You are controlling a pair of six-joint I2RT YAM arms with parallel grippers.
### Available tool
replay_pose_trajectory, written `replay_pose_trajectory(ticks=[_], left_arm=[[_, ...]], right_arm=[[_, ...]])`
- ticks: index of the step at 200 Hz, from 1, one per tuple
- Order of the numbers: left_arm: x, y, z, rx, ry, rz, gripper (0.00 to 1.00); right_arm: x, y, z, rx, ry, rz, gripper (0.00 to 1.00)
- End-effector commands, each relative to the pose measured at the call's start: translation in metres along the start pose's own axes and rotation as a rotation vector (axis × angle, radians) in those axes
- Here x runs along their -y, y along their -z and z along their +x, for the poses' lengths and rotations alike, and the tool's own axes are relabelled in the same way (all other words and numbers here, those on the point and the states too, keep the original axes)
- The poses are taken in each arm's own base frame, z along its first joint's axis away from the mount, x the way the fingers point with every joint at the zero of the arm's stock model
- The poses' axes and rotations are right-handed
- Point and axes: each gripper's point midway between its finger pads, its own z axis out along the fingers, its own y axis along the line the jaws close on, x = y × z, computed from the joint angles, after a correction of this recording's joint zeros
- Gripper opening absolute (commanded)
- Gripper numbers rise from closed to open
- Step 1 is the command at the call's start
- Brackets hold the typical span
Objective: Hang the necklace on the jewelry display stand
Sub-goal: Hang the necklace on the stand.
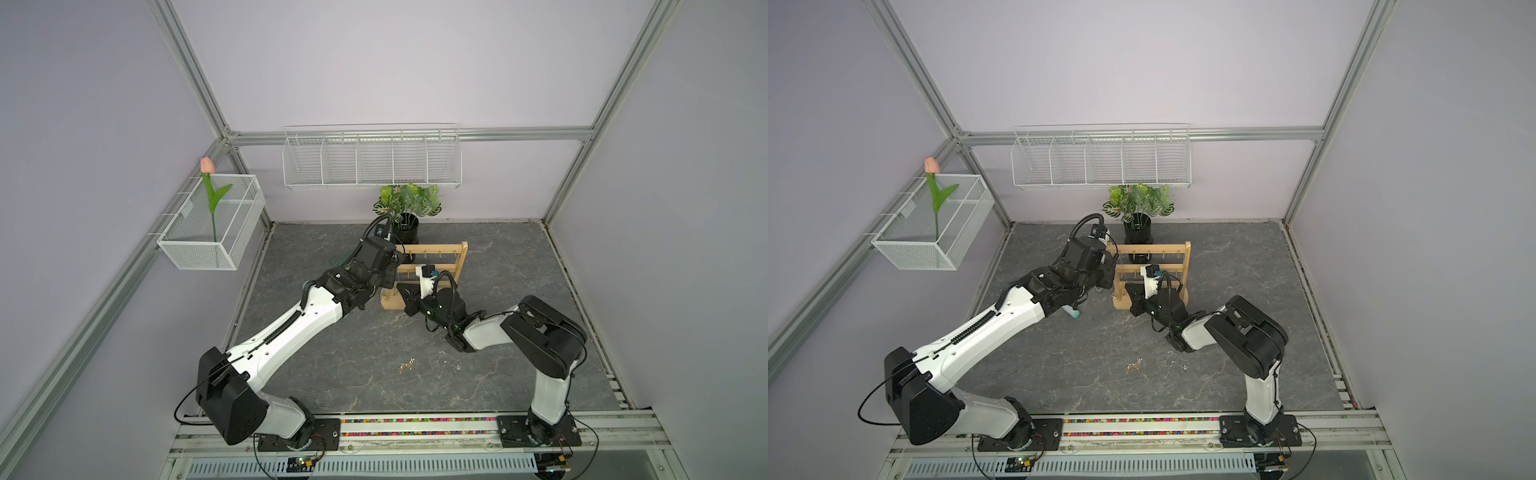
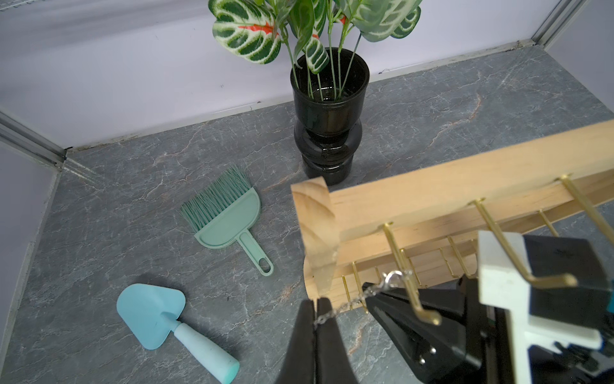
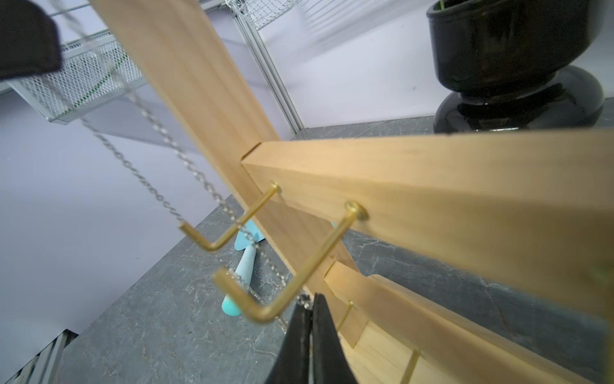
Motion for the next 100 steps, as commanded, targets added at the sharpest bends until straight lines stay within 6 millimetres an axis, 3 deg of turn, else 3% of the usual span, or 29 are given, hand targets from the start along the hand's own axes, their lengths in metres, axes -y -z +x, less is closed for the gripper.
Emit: replay_pose_trajectory(ticks=[1,100], left_arm=[[-0.004,0.003,-0.004,0.023,0.029,-0.007,0.00],[-0.014,0.011,-0.007,0.043,0.048,-0.044,0.00]], right_arm=[[-0.018,0.007,-0.020,0.058,-0.004,-0.063,0.07],[-0.037,0.005,-0.029,0.064,-0.052,-0.158,0.07]])
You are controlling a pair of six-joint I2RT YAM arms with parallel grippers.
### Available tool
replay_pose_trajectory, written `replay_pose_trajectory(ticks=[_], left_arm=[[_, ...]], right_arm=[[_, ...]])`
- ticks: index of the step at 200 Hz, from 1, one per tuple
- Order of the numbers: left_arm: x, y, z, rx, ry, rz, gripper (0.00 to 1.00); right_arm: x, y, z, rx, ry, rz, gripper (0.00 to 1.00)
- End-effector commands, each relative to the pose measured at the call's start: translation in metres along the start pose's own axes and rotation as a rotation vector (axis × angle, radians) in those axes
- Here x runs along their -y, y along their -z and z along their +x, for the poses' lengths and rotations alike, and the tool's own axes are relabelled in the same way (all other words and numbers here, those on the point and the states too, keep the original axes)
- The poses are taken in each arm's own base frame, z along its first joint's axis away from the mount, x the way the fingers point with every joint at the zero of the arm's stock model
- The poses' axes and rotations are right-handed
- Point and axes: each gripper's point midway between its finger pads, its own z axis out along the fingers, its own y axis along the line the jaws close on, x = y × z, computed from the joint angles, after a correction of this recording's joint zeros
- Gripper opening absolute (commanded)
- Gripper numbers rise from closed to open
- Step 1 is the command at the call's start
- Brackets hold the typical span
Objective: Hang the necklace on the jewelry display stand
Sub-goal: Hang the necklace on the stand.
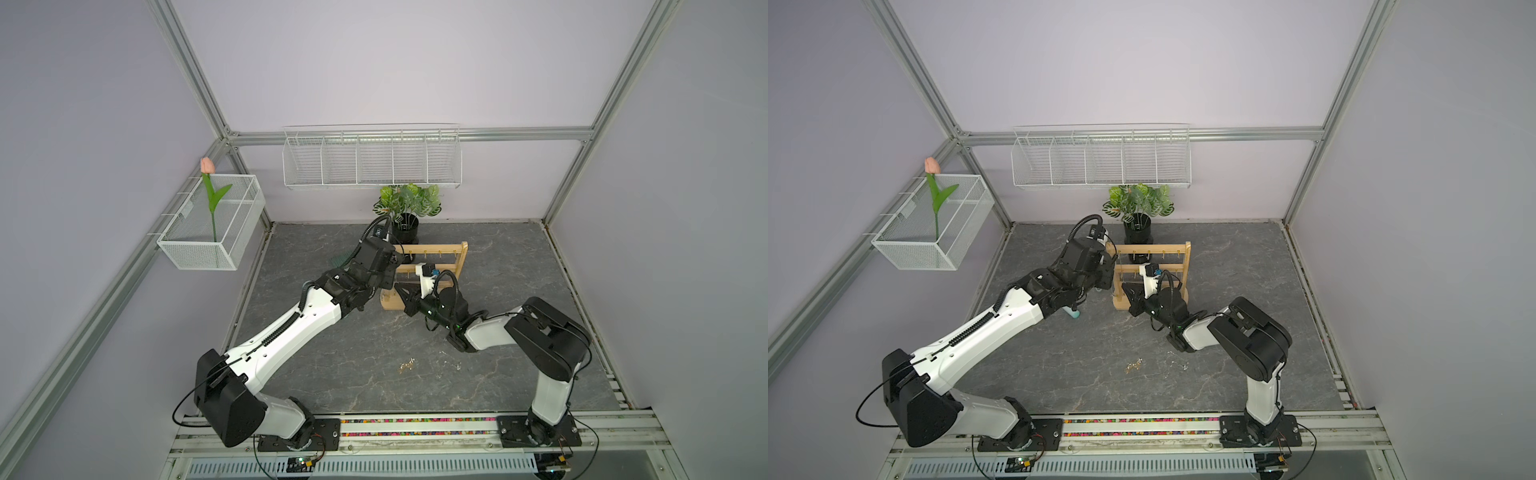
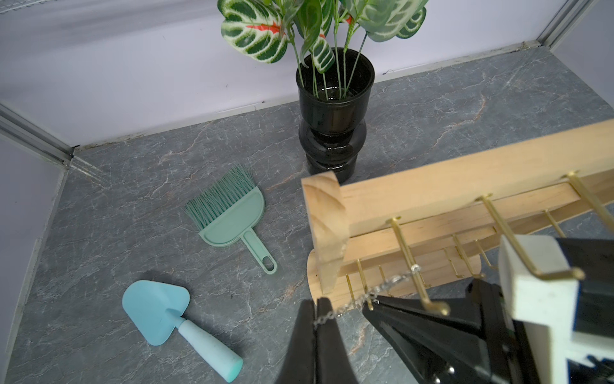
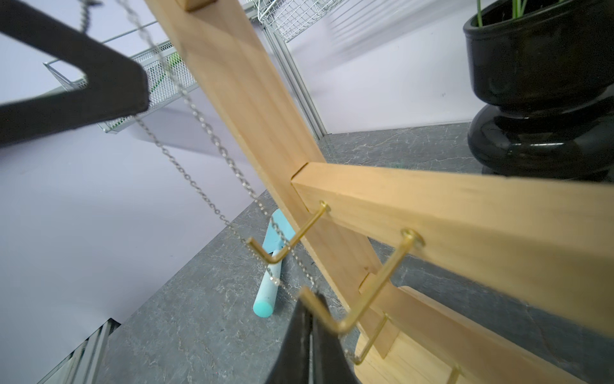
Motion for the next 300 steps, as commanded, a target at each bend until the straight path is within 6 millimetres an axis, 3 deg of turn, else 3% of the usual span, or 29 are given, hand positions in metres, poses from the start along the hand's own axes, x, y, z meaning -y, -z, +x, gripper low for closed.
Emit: replay_pose_trajectory(ticks=[1,75,135,232,300], left_arm=[[-0.009,0.007,-0.008,0.036,0.040,-0.026,0.00],[-0.007,0.006,-0.005,0.028,0.040,-0.013,0.00],[0.002,-0.004,0.004,-0.012,0.051,0.016,0.00],[-0.002,-0.009,0.020,-0.052,0.079,-0.009,0.00],[0.004,-0.014,0.025,-0.072,0.101,0.015,0.00]], right_arm=[[-0.020,0.001,-0.021,0.060,-0.018,-0.073,0.07],[-0.022,0.006,-0.023,0.057,-0.031,-0.082,0.07],[0.001,0.015,-0.017,0.057,-0.041,0.004,0.07],[-0.006,0.016,-0.042,0.136,-0.020,-0.012,0.07],[-0.004,0.015,-0.048,0.148,-0.013,0.008,0.07]])
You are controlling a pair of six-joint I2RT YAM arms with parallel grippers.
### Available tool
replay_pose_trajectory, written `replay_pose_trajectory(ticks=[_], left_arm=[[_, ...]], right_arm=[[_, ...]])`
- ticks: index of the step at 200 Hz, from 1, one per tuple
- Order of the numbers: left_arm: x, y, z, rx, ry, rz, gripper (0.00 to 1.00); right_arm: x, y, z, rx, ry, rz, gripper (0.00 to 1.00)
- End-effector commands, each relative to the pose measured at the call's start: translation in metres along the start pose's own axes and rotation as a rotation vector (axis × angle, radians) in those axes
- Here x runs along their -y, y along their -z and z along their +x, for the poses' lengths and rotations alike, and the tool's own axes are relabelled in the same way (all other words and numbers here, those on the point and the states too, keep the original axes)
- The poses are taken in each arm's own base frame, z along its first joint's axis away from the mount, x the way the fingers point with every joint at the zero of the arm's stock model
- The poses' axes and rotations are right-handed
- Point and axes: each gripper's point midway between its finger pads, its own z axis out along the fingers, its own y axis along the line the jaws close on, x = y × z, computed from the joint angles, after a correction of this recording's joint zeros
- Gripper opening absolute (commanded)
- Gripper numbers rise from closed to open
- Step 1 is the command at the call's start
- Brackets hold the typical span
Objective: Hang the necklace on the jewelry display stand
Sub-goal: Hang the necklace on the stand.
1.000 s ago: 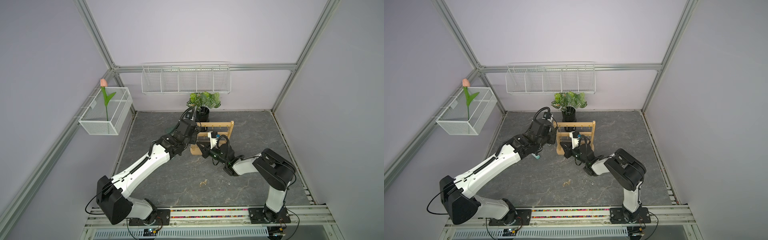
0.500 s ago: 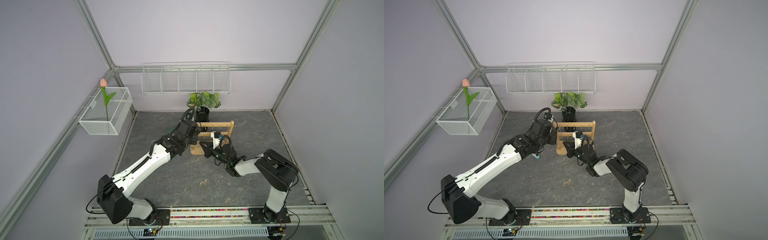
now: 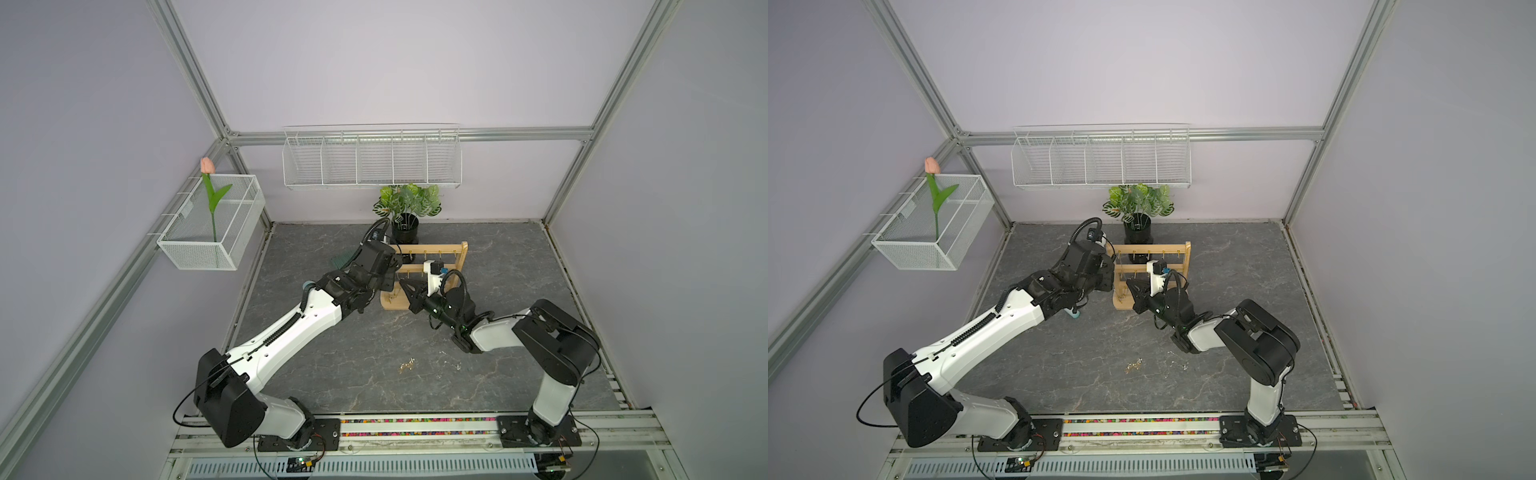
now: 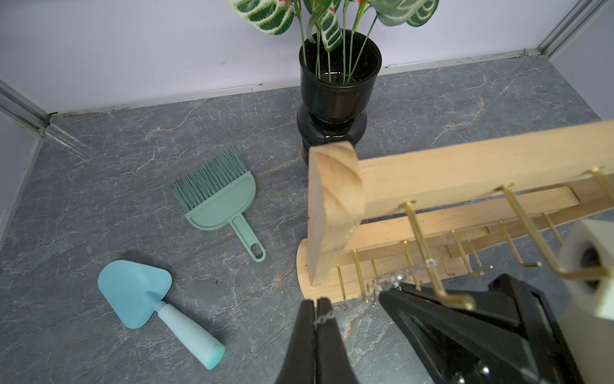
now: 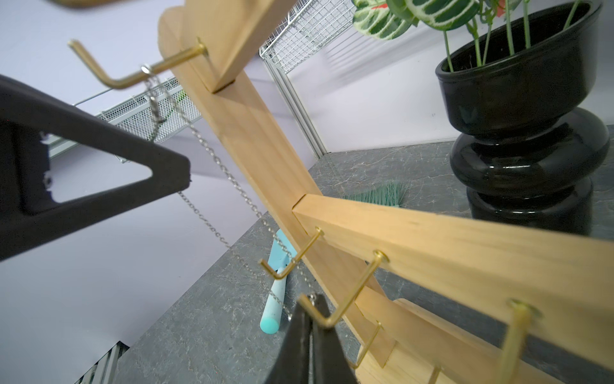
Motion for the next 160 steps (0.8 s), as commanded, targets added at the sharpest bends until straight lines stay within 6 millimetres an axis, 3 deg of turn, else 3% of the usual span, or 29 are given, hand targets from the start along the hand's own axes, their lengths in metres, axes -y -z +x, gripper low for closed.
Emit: replay_pose_trajectory(ticks=[1,160], left_arm=[[0.000,-0.009,0.011,-0.035,0.022,-0.004,0.00],[-0.004,-0.016,0.017,-0.054,0.034,-0.035,0.00]], right_arm=[[-0.007,0.000,-0.025,0.078,0.015,-0.009,0.07],[0.002,-0.006,-0.014,0.054,0.004,0.017,0.13]])
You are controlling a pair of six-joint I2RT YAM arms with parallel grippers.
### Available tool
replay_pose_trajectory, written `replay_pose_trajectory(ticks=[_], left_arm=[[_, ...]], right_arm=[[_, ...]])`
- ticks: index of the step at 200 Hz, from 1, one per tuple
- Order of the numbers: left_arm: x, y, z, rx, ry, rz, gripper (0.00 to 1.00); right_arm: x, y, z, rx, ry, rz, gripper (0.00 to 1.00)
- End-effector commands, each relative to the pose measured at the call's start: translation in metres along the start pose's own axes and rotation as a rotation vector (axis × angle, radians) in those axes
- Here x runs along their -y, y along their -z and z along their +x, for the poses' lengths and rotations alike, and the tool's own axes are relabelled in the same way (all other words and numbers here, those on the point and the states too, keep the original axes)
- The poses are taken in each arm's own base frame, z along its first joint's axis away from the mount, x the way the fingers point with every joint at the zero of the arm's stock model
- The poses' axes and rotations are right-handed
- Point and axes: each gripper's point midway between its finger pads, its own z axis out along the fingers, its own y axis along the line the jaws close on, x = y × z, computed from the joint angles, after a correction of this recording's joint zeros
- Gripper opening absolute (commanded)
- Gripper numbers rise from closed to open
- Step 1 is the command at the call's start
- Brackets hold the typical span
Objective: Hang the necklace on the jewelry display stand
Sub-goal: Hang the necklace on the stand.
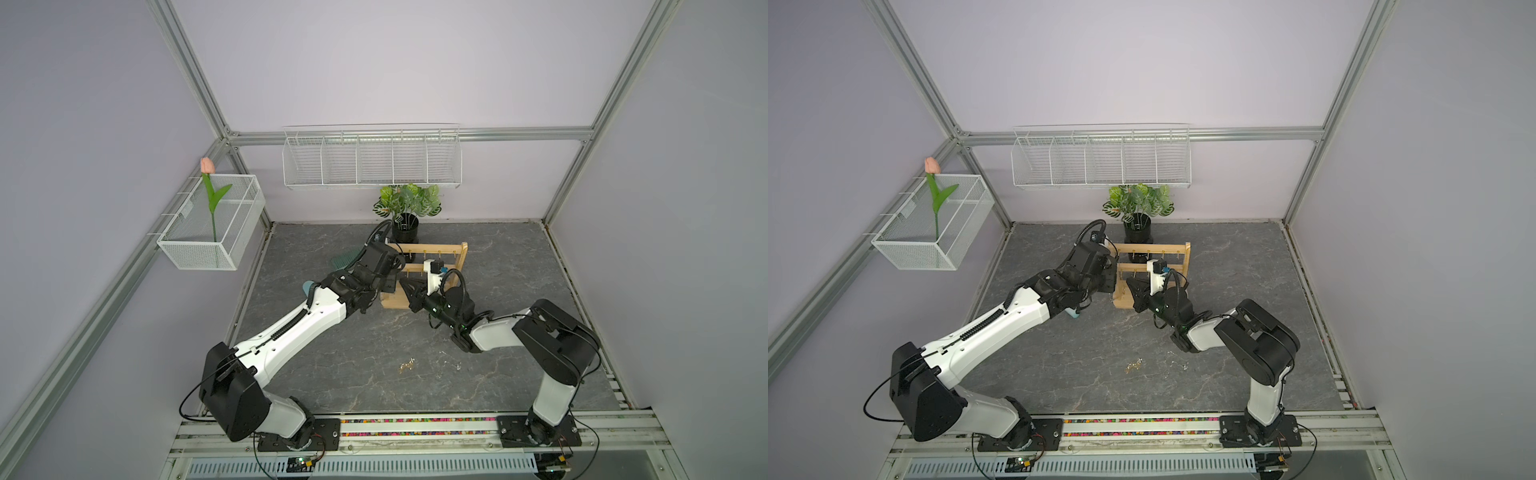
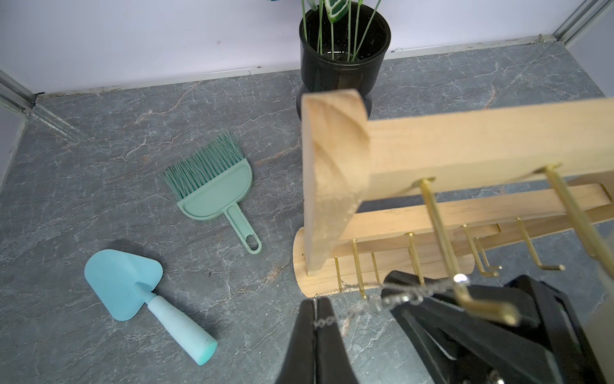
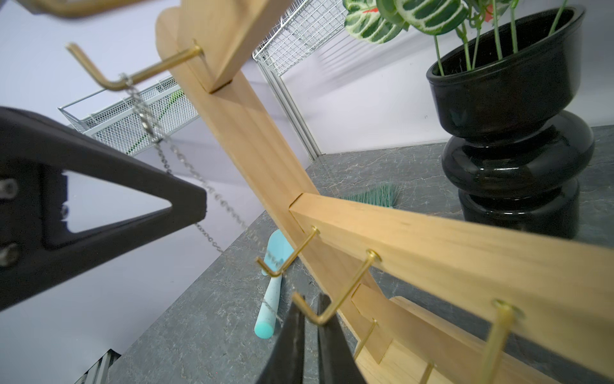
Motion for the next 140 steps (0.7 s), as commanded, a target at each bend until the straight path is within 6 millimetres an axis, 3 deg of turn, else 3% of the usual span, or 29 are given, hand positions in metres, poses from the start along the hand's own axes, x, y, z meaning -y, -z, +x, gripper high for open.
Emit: replay_pose_trajectory(ticks=[1,34,79,140], left_arm=[[-0.005,-0.005,0.007,-0.019,0.016,-0.024,0.00],[-0.005,-0.007,0.008,-0.026,0.013,-0.023,0.00],[-0.004,-0.010,0.015,-0.040,0.018,-0.019,0.00],[-0.005,-0.003,0.013,-0.033,0.026,-0.010,0.00]], right_arm=[[-0.001,-0.004,-0.013,0.049,0.001,-0.005,0.13],[-0.003,-0.002,-0.008,0.031,-0.001,-0.017,0.15],[0.002,0.004,0.003,0.010,-0.008,-0.008,0.31],[0.007,0.005,0.022,-0.027,-0.023,-0.019,0.39]])
